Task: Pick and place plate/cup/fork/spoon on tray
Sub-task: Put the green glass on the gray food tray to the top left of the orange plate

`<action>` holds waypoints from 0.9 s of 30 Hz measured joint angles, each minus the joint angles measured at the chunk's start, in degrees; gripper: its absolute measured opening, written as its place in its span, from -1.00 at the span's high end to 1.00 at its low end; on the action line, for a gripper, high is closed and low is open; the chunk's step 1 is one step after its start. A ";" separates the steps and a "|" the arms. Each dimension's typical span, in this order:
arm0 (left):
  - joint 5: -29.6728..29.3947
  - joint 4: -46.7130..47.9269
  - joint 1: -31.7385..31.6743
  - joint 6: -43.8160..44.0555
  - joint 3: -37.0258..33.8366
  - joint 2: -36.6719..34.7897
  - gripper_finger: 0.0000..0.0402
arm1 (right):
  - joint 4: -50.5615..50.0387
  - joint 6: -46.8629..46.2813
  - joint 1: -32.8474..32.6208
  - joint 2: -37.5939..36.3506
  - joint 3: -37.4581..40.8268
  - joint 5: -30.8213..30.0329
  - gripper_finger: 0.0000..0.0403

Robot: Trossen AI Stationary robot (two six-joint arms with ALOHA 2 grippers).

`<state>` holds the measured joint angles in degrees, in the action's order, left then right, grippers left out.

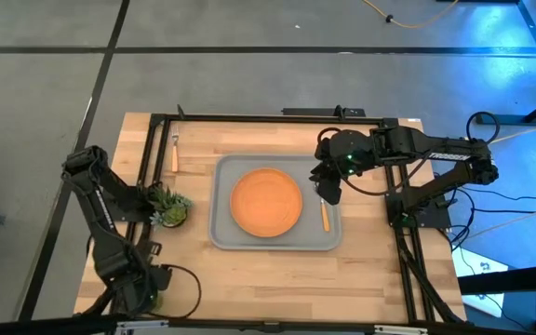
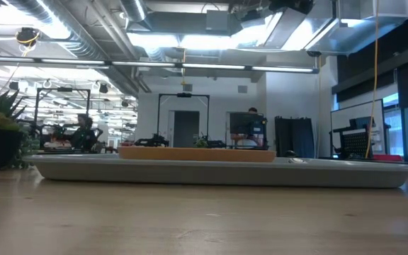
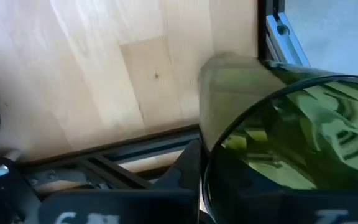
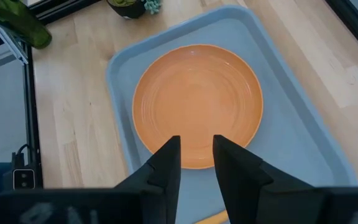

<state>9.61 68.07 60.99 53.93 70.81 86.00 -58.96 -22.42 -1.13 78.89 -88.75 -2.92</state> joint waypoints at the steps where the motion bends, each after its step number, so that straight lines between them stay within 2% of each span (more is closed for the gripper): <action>1: 0.45 0.11 -0.77 -0.08 0.02 0.00 0.96 | 0.00 -0.01 0.00 0.00 0.00 0.00 0.51; 7: -0.97 1.34 -6.51 -3.25 3.98 -1.08 0.98 | 0.00 0.01 0.00 0.00 0.00 0.00 0.51; 10: -1.96 5.34 -9.61 -3.44 7.61 -2.85 0.98 | -0.02 0.01 -0.02 0.00 0.00 0.00 0.51; 14: -2.02 14.47 -15.96 -5.27 16.15 -3.88 0.99 | -0.02 0.11 -0.02 0.00 0.00 0.00 0.51; 17: -1.79 22.42 -22.42 -5.15 22.65 -3.63 0.99 | -0.02 0.11 -0.02 0.00 0.00 0.00 0.51; 20: -1.32 21.48 -30.33 -7.18 26.67 -3.42 0.99 | -0.02 0.12 -0.02 0.00 0.00 0.02 0.51; 24: -4.34 22.19 -41.15 -10.06 30.88 -3.67 0.99 | -0.02 0.22 -0.02 0.00 0.00 0.02 0.51; 27: -7.26 21.90 -48.21 -12.23 31.12 -3.44 0.99 | -0.04 0.67 -0.02 0.00 0.00 0.04 0.51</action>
<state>2.35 89.97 12.78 41.69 101.93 82.55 -59.00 -21.74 -1.15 78.89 -88.75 -2.87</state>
